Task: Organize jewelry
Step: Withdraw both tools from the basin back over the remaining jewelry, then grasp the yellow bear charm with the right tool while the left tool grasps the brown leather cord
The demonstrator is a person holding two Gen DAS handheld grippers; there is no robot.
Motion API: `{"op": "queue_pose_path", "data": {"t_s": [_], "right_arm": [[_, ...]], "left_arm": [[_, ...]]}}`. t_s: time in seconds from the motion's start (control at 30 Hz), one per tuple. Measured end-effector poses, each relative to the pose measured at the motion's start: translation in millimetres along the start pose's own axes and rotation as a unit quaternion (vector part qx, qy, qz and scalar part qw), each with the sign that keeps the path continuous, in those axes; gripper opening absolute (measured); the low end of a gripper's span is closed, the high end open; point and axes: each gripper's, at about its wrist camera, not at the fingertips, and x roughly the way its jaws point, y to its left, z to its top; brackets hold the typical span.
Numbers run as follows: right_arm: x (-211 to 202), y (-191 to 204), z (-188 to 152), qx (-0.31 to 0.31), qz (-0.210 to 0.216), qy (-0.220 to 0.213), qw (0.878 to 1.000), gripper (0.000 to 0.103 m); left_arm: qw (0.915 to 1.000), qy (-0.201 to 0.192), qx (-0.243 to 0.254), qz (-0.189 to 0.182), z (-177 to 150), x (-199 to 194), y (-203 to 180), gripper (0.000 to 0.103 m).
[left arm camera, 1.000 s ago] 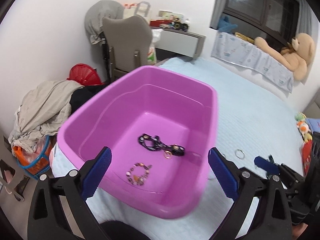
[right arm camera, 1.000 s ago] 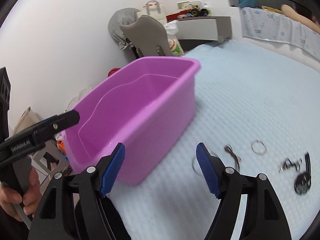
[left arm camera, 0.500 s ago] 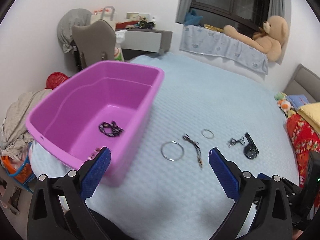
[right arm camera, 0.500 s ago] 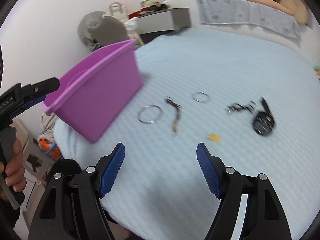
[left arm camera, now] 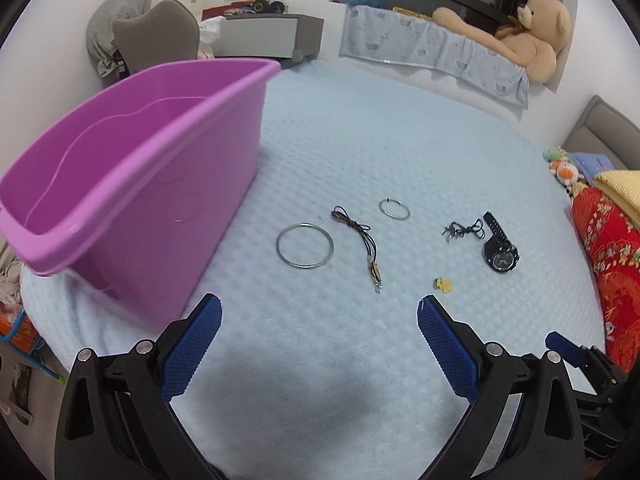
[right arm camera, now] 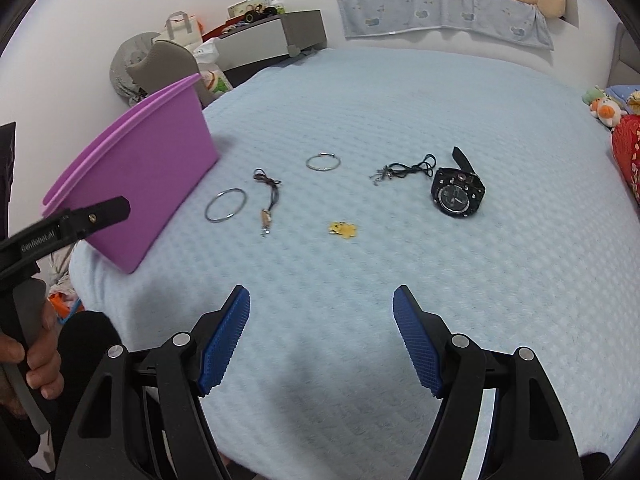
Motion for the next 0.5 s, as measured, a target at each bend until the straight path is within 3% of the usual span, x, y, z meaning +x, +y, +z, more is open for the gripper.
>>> {"op": "queue_pose_path", "data": {"t_s": [0.5], "right_arm": [[85,-14,20,0.021,-0.032,-0.005,0.999,0.071]], "left_arm": [[0.9988,0.039,0.02,0.023,1,107,-30,0.097]]}}
